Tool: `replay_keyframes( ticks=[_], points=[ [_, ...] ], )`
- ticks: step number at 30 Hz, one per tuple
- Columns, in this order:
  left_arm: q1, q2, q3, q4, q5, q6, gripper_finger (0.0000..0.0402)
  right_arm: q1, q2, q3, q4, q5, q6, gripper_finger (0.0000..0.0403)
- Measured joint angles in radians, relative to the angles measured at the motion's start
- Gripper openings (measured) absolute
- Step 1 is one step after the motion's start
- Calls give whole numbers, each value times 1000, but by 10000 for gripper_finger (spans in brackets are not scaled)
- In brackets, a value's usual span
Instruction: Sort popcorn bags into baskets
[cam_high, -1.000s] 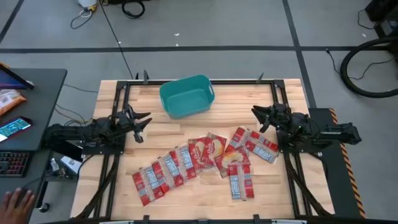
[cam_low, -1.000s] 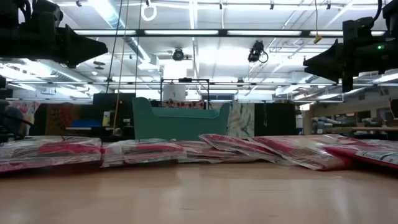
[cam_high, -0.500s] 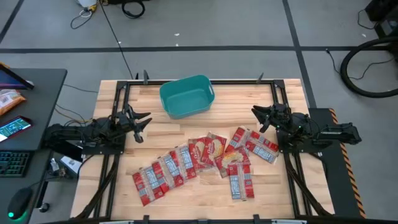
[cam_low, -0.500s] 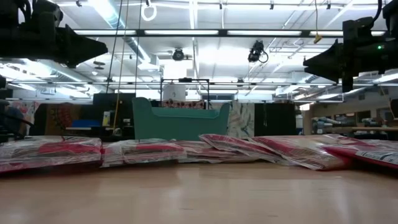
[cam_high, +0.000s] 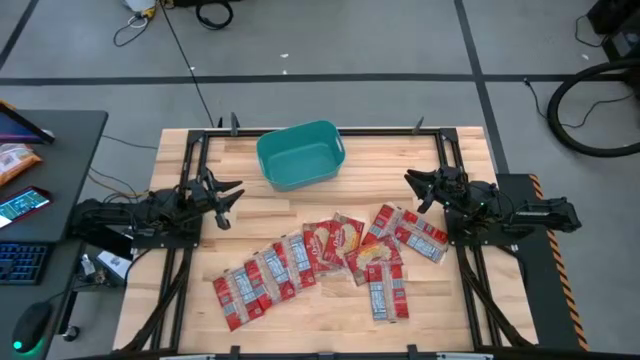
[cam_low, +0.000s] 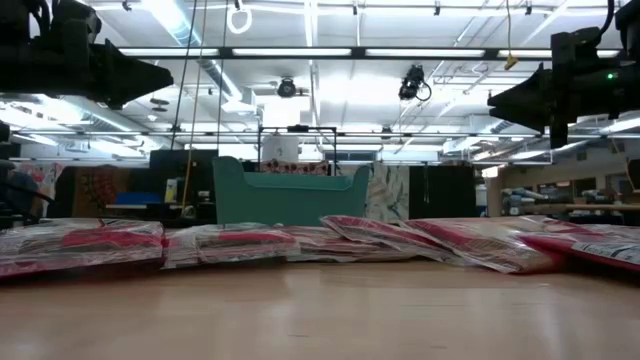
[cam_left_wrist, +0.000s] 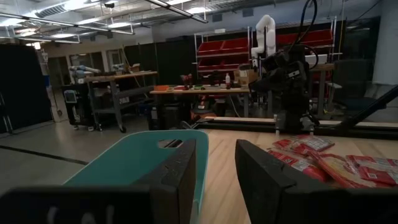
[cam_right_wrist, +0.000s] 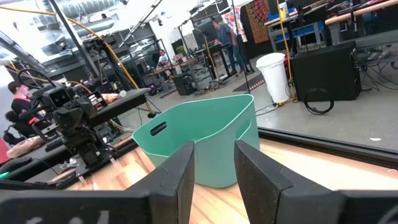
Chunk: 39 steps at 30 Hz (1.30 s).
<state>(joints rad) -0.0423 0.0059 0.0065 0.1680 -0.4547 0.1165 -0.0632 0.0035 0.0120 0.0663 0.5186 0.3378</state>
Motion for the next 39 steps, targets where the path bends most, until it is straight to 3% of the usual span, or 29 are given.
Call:
replay_keyframes(
  ticks=[18, 22, 28, 30, 32, 36, 39],
  points=[
    [0, 0, 0, 2, 0, -9, 117, 0, 0, 0, 0, 0, 0, 119],
    [-1, 1, 0, 25, 0, -181, 117, 0, 0, 0, 8, 0, 0, 119],
    [0, 0, 0, 52, 15, -188, 117, -3, 4, 0, 117, 31, 0, 119],
    [-1, 0, 0, 51, 16, -271, 117, -6, 4, 0, 176, 35, -24, 119],
    [0, 1, 0, 49, 67, -384, 117, -6, 4, 0, 217, 31, -73, 119],
    [-1, 43, 0, 126, 247, -432, 117, -6, 5, 0, 323, 114, -111, 119],
    [-1, 106, 12, 111, 324, -474, 117, -7, 5, 0, 369, 96, -119, 119]
  ],
)
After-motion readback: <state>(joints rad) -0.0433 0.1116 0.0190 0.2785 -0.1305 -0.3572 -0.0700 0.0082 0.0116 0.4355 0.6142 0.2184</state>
